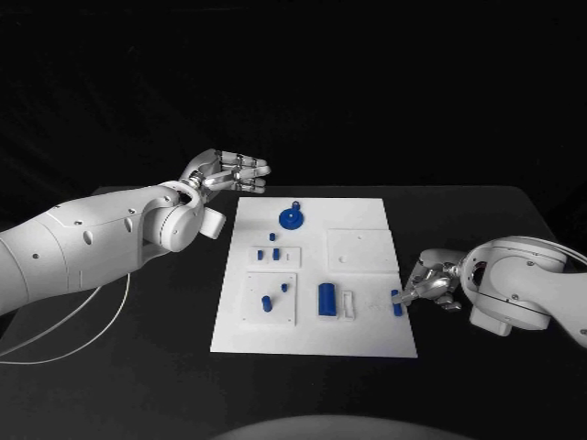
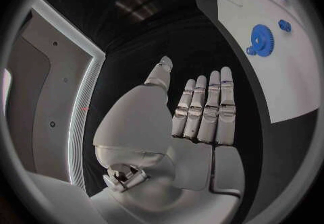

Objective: Assemble the parts on the task board

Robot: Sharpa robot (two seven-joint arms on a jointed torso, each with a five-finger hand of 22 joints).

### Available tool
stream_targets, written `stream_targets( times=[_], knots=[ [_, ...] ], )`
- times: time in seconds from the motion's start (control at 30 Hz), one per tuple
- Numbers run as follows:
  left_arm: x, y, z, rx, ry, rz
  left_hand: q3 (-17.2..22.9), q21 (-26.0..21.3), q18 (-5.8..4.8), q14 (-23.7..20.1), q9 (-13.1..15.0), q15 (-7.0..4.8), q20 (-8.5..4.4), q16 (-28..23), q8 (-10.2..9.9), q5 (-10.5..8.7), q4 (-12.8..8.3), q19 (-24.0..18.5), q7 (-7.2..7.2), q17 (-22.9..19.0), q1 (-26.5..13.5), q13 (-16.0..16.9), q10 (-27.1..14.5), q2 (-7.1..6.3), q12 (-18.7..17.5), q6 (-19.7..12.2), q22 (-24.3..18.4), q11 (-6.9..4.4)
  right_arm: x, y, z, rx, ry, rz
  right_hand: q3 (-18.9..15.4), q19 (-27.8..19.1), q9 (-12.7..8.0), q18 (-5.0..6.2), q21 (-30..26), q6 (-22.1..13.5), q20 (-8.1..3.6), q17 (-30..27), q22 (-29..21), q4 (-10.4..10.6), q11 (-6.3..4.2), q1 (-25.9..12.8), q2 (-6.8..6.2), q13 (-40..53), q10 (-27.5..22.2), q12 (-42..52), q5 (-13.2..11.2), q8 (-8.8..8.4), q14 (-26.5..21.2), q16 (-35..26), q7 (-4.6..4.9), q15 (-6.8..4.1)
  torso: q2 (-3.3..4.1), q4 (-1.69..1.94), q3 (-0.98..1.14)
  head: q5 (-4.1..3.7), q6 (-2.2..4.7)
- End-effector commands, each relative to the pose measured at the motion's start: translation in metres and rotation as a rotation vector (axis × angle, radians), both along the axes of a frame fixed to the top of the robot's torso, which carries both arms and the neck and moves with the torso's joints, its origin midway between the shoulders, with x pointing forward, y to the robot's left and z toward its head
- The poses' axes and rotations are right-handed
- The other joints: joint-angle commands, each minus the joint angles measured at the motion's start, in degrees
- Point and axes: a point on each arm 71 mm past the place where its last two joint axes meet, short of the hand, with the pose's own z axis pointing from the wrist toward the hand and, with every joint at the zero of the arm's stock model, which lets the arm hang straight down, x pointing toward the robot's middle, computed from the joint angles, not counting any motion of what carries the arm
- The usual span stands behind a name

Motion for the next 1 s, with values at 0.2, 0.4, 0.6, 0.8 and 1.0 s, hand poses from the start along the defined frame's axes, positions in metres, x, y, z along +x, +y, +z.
stream_targets(
  times=[0.2, 0.4, 0.6, 0.8, 1.0],
  knots=[
    [0.000, -0.002, 0.001, -0.009, -0.007, -0.013, -0.25, 0.18, -0.49, 0.29, 0.08, 0.00, -0.04, -0.17, 0.18, -0.38, -0.03, 0.15, 0.01, 0.04, 0.07, -0.06, 0.29, 0.46, -0.06, 0.14, 0.06, -0.09, -0.001, 0.003, -0.005, -0.052, -0.019, 0.028, 0.07, 3.18, 0.08, 0.05, -0.02, 0.35, -0.12, 0.11, 0.09, 0.23, -0.10, 0.32, -0.50, 2.28, 0.09, -0.36, -0.28, -0.10, 0.10, -0.19, 0.04, -0.03, -0.03, -0.07, -0.01, 0.12, -0.20],
    [0.000, -0.002, 0.001, -0.009, -0.005, -0.015, -0.29, 0.18, -0.48, 0.30, 0.08, 0.01, -0.03, -0.17, 0.18, -0.45, 0.06, 0.16, 0.03, 0.04, 0.03, -0.06, 0.22, 0.43, -0.06, 0.07, 0.06, -0.07, -0.003, 0.009, -0.009, -0.071, -0.013, 0.054, 0.15, 3.18, 0.09, -0.03, 0.09, 0.60, -0.14, 0.18, 0.17, -0.09, -0.19, 0.51, -0.41, 1.93, 0.17, -0.76, -0.25, -0.11, 0.12, -0.13, -0.07, -0.06, -0.01, -0.05, 0.02, 0.07, -0.28],
    [-0.001, -0.002, 0.001, -0.009, -0.003, -0.016, -0.29, 0.18, -0.48, 0.30, 0.08, 0.01, -0.03, -0.17, 0.18, -0.45, 0.06, 0.16, 0.03, 0.04, 0.03, -0.06, 0.22, 0.43, -0.06, 0.07, 0.06, -0.07, -0.004, 0.014, -0.015, -0.101, -0.027, 0.077, 0.14, 3.16, -0.01, -0.05, -0.10, 0.52, -0.17, 0.11, 0.13, -0.56, -0.17, 0.62, -0.33, 1.86, 0.16, -0.78, -0.19, -0.13, 0.09, -0.26, -0.04, -0.07, 0.00, 0.00, 0.08, 0.13, -0.35],
    [-0.001, -0.002, 0.000, -0.009, 0.000, -0.018, -0.31, 0.18, -0.47, 0.29, 0.07, 0.03, -0.03, -0.17, 0.17, -0.46, 0.10, 0.16, 0.04, 0.04, 0.03, -0.07, 0.12, 0.40, -0.07, 0.00, 0.05, -0.04, 0.000, 0.018, -0.018, -0.145, -0.076, 0.096, 1.31, 3.19, -0.33, -0.06, -0.04, 0.40, -0.21, 0.13, 0.17, -1.62, -0.19, 1.07, -0.25, 1.93, 0.10, -0.65, 0.79, -0.14, 0.11, -0.29, -0.08, -0.13, -0.02, -0.07, 0.05, 0.17, -0.43],
    [-0.001, -0.002, 0.000, -0.010, 0.000, -0.020, -0.48, 0.18, -0.47, 0.26, 0.07, 0.04, 0.00, -0.17, 0.19, -1.14, 0.51, 0.16, 0.06, 0.04, -0.48, -0.06, 0.05, 0.38, -0.06, -0.10, 0.05, -0.01, 0.002, 0.021, -0.024, -0.179, -0.087, 0.114, 3.94, 3.19, -1.18, -0.06, -0.08, 0.03, -0.20, 0.07, 0.20, -5.35, -0.16, 0.48, 1.11, 2.29, -0.21, -0.34, 2.33, -0.13, 0.09, -0.47, -0.04, -0.10, -0.01, -0.03, 0.06, 0.21, -0.33]
  ],
)
